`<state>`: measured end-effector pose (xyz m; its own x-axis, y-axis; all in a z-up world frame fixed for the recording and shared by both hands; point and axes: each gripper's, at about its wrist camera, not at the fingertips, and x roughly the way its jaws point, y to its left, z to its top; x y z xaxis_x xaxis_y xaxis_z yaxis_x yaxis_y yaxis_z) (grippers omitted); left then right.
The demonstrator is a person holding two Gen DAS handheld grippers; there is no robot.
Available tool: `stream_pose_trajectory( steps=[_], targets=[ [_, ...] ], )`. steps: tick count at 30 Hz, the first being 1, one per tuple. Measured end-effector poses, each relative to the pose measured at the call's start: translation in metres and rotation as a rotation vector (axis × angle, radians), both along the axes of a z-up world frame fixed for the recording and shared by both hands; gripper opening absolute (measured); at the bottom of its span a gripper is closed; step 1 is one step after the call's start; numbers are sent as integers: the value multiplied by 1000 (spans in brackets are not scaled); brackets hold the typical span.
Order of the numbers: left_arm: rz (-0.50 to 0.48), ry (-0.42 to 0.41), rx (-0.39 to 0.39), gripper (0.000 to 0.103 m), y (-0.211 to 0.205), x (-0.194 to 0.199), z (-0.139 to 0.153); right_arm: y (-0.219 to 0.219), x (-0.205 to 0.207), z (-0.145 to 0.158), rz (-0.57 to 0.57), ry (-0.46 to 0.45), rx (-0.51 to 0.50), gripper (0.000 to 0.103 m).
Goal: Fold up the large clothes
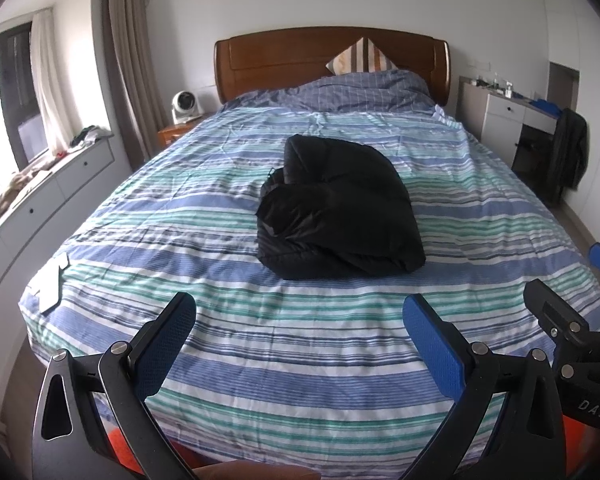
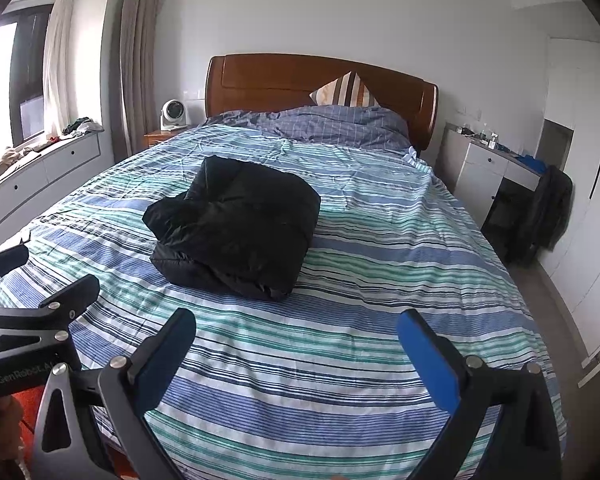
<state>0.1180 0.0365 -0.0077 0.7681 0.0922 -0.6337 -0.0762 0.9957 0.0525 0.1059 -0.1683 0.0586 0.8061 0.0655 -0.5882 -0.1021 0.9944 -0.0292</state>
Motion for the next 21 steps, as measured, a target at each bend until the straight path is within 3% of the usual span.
stream_pose_trajectory(
  steps=[21],
  targets=[
    [12,-1,-7,103,1,2,-2,-6,2,-3,-12,19,-8,103]
  ],
)
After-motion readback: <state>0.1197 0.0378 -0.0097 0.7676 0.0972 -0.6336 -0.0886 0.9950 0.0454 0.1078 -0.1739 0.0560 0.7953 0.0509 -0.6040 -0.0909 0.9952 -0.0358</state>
